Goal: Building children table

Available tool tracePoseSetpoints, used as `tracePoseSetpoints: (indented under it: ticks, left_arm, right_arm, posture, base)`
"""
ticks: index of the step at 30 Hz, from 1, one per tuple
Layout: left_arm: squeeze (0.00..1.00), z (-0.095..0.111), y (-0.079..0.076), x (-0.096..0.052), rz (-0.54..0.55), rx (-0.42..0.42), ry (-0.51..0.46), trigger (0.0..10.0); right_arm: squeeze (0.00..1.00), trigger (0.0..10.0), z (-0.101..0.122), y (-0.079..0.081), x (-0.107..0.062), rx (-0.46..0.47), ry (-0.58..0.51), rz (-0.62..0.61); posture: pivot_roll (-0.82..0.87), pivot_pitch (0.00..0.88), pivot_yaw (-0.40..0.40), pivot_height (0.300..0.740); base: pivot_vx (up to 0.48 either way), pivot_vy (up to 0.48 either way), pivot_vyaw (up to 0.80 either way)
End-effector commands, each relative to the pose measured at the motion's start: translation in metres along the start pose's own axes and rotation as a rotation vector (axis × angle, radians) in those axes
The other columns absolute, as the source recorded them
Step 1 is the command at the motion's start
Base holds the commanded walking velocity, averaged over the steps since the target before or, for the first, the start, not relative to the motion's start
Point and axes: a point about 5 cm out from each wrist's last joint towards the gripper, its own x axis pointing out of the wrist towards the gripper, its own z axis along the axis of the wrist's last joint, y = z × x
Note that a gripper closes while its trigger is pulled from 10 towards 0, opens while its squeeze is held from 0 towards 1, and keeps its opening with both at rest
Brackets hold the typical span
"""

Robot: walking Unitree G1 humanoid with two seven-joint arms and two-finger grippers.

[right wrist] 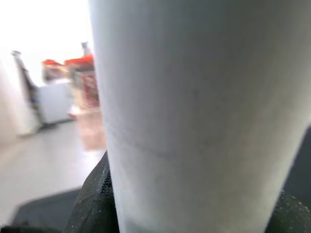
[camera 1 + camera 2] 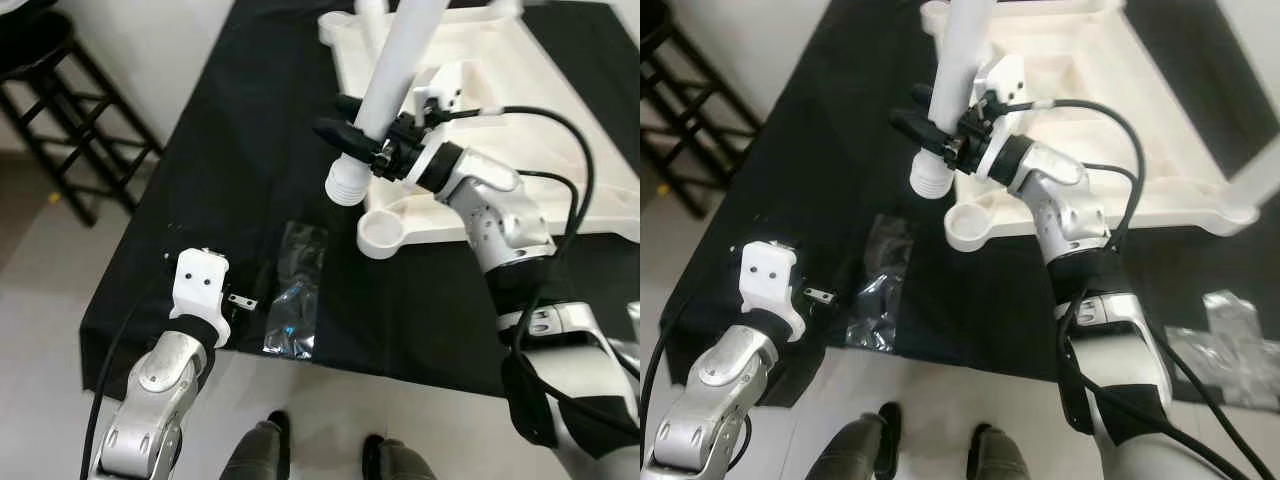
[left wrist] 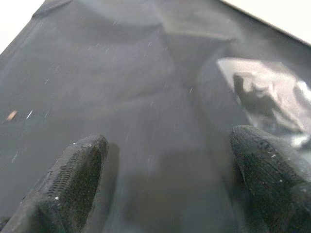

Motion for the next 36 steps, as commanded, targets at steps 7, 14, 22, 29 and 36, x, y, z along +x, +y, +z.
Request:
tracePoseSetpoints:
  ticks: [7,14,22,29,36]
  left_arm:
    - [0.0,0.001,0.001,-0.003,0.013,0.024,0.019,10.0]
    - [0.0,0.005,0.0,0.0,0.001,0.003,0.007,10.0]
    - [0.0,0.008,-0.001,0.003,0.006,-0.006,-0.003,10.0]
    - [0.0,0.008,0.006,0.013,0.041,-0.026,-0.012,10.0]
    - [0.0,0.005,0.007,0.019,0.063,-0.016,-0.001,10.0]
  right_arm:
    - [0.0,10.0,0.007,-0.005,-0.002,-0.051,0.038,0.119]
    - [0.0,10.0,0.015,-0.013,0.002,-0.075,0.04,0.065]
    - [0.0,10.0,0.011,-0.007,0.005,-0.061,0.03,0.128]
    - [0.0,10.0,0.002,0.002,0.005,-0.061,0.048,0.161]
    - [0.0,10.0,-0.005,0.004,0.009,-0.072,0.07,0.131]
  posture:
    - [0.16,0.336,-0.002,0.74]
    - [0.16,0.33,-0.012,0.74]
    - [0.16,0.326,-0.012,0.74]
    - [0.15,0.293,-0.013,0.74]
    - [0.14,0.274,-0.017,0.74]
  base:
    - [0.0,0.0,0.8]
    - [0.0,-0.137,0.11]
    - [0.0,-0.48,0.0]
    - [0.0,-0.343,0.0]
    - [0.0,0.0,0.0]
